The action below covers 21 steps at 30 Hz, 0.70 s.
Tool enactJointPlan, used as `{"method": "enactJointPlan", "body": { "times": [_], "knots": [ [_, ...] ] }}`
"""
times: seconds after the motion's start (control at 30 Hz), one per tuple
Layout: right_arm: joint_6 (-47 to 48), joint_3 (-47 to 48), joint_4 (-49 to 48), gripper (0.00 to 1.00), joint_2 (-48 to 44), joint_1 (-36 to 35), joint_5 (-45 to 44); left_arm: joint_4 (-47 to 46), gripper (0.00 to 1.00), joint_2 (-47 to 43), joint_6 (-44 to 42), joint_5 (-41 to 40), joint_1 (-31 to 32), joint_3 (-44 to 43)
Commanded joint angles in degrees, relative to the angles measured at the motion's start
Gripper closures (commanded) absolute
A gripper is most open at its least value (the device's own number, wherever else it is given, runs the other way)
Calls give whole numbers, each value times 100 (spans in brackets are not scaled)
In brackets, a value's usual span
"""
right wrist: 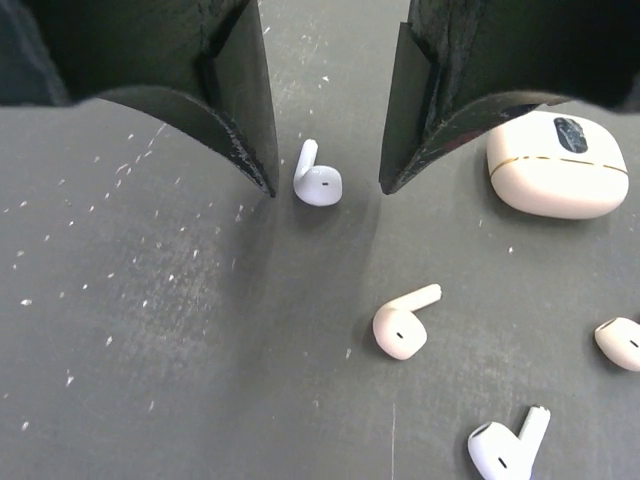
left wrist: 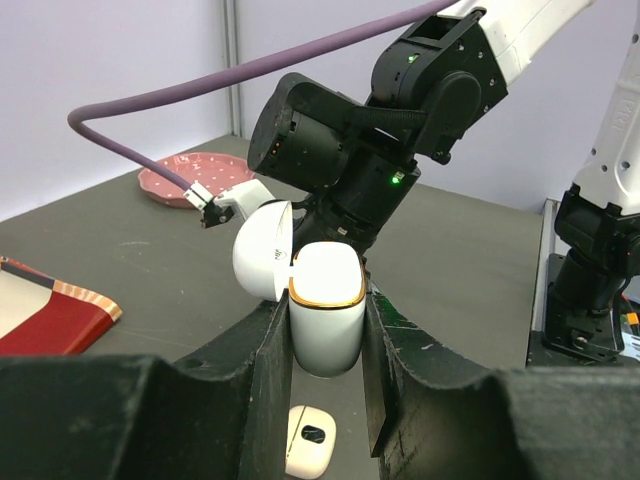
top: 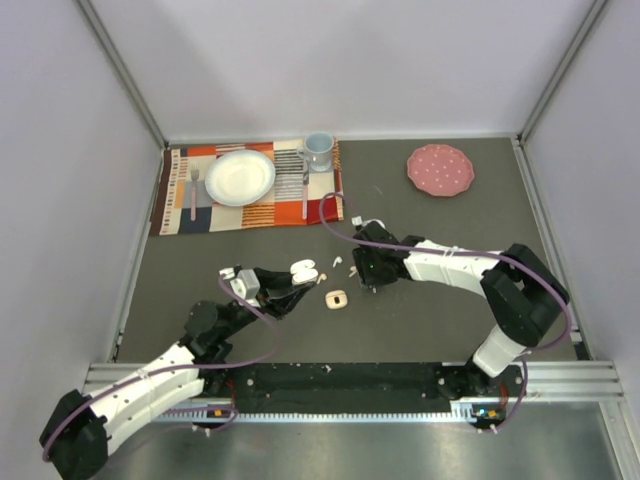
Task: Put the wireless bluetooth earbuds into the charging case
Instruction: Pick up the right earbud from the center of the board.
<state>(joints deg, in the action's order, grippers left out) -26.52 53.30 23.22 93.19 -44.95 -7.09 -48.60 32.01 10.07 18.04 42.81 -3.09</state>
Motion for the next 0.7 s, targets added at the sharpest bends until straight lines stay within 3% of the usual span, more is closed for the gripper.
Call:
{"method": "enactJointPlan", "body": {
  "times": [0.0, 0.67],
  "knots": [
    [217, 225, -143, 55, 68, -111, -248, -159, 100, -19, -31, -90, 17, 125],
    [965, 190, -248, 56, 139, -146, -117, -150, 100, 69, -40, -82, 17, 90]
  ]
}}
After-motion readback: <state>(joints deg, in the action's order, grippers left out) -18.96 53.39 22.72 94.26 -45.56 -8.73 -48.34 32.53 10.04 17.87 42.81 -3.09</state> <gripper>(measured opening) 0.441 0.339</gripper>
